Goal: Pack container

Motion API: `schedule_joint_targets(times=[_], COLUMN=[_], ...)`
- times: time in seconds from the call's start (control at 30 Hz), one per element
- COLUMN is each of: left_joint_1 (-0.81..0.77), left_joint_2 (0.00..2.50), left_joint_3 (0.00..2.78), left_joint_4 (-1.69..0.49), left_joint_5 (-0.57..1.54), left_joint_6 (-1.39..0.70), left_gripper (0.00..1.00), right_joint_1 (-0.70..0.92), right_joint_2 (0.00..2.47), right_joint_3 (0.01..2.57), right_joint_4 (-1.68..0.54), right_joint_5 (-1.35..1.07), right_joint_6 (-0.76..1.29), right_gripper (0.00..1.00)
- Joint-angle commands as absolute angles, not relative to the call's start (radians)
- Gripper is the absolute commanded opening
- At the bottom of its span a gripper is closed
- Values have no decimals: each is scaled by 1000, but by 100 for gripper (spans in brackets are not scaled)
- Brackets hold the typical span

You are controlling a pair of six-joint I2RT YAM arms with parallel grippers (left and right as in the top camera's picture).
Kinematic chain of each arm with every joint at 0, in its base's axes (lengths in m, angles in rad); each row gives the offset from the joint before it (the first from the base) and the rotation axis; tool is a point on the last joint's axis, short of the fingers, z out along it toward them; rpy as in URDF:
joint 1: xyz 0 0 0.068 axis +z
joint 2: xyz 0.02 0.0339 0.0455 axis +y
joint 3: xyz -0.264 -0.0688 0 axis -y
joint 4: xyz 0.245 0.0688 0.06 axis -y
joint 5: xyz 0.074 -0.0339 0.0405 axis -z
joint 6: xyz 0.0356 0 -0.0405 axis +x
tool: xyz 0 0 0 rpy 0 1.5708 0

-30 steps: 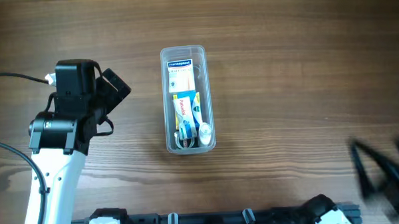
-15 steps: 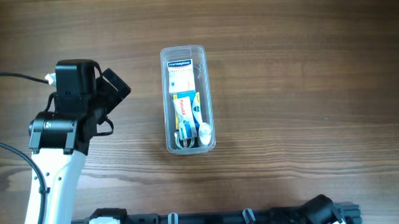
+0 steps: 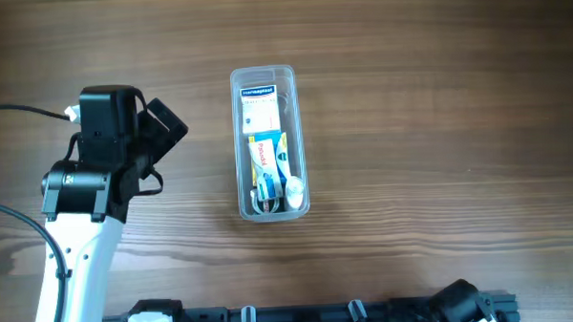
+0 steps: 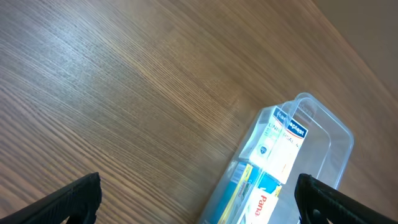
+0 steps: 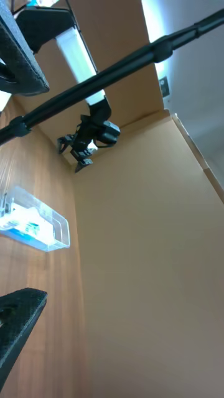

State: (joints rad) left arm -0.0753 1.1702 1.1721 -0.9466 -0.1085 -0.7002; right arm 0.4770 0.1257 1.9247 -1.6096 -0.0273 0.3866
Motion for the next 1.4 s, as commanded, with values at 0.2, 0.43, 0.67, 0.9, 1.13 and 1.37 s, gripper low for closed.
schedule_joint_targets(times=[0.2, 0.43, 0.67, 0.9, 1.13, 1.37], left_joint_1=[-69, -69, -69, -69, -69, -69], left_joint_2=[1161, 1161, 1161, 1161, 1161, 1161], left_joint_3=[1188, 1188, 1188, 1188, 1188, 1188], left_joint_4=[-945, -945, -945, -945, -945, -945], left_joint_5=[-128, -128, -128, -128, -128, -128], left_joint_6=[-688, -688, -688, -688, -688, -688], left_gripper=[100, 100, 100, 100, 100, 100], right_joint_1=[479, 479, 479, 479, 479, 479], right_joint_2=[113, 113, 113, 114, 114, 115], right_joint_3=[1930, 1810, 1433, 882, 487, 291], right_joint_4=[-1608, -1502, -1170, -667, -319, -153], right_joint_5=[-61, 27, -108, -343, -368, -358], right_joint_6=[325, 313, 236, 267, 288, 287], right_gripper=[100, 100, 100, 100, 100, 100])
